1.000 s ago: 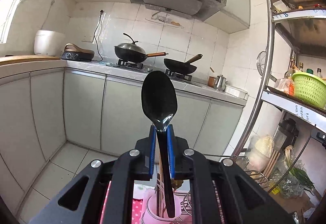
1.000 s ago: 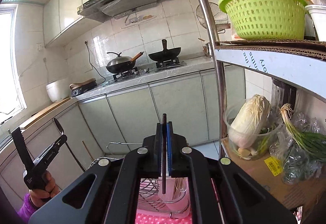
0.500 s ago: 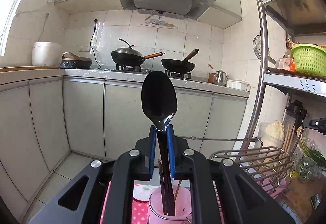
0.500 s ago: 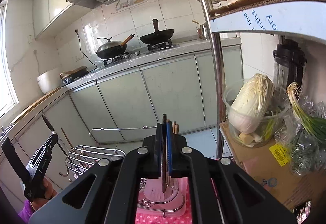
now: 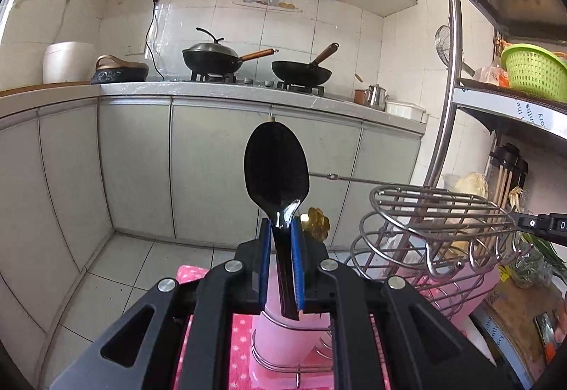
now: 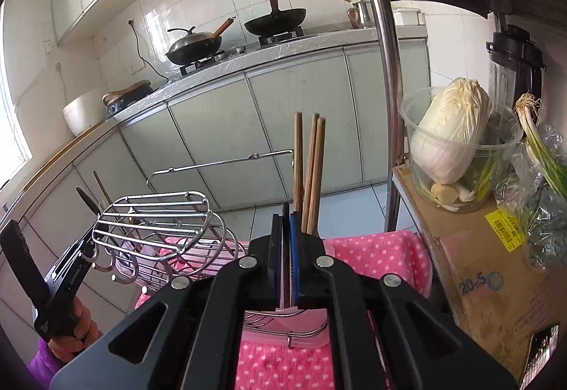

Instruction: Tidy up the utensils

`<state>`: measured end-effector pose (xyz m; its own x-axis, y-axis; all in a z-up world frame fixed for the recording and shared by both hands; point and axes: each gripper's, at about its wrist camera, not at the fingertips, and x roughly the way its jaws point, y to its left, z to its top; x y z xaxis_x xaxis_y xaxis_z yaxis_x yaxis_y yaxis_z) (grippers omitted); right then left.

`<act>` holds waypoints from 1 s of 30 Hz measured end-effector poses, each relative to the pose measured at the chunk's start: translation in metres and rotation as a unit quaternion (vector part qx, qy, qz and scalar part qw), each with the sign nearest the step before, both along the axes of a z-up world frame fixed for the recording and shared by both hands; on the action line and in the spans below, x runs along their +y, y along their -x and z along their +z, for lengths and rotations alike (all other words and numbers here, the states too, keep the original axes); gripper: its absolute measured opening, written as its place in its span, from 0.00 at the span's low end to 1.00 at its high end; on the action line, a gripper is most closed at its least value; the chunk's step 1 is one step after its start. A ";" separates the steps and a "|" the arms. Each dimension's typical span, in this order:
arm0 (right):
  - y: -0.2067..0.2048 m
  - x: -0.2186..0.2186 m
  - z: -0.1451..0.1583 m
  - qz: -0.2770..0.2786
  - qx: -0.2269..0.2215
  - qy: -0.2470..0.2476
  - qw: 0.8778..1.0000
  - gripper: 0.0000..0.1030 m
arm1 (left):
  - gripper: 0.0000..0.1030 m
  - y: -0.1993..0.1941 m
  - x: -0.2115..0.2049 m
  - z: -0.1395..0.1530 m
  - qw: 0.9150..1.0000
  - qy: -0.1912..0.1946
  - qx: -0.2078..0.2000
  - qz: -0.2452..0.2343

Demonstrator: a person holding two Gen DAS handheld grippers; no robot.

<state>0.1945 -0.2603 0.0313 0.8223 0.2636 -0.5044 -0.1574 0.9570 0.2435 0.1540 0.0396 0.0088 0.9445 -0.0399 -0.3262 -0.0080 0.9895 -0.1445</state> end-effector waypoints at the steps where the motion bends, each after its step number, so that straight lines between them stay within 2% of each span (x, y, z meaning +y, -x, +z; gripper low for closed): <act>1: 0.000 0.001 -0.002 0.001 0.002 0.001 1.000 0.05 | 0.10 -0.001 -0.001 -0.002 1.000 -0.002 0.005 -0.002; 10: -0.002 0.018 -0.010 0.015 0.023 0.021 0.999 0.05 | 0.11 -0.009 -0.007 -0.013 0.998 -0.015 0.055 -0.018; 13: -0.003 0.018 -0.010 0.018 0.028 0.022 0.999 0.06 | 0.12 -0.013 -0.006 -0.015 0.997 -0.006 0.072 -0.027; 16: -0.002 0.018 -0.008 0.024 0.034 0.017 0.999 0.15 | 0.16 -0.014 0.002 -0.015 0.996 0.021 0.082 -0.027; 18: 0.000 0.017 -0.007 0.027 0.030 0.014 0.999 0.28 | 0.19 -0.012 0.008 -0.014 0.995 0.039 0.086 -0.029; 30: 0.038 0.015 0.000 0.025 0.000 -0.004 1.000 0.40 | 0.29 0.019 0.010 0.007 0.995 0.057 0.070 -0.038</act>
<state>0.1562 -0.2455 0.0315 0.8083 0.3075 -0.5021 -0.2043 0.9463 0.2506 0.1352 0.0498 0.0157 0.8826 -0.1543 -0.4442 0.0386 0.9652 -0.2587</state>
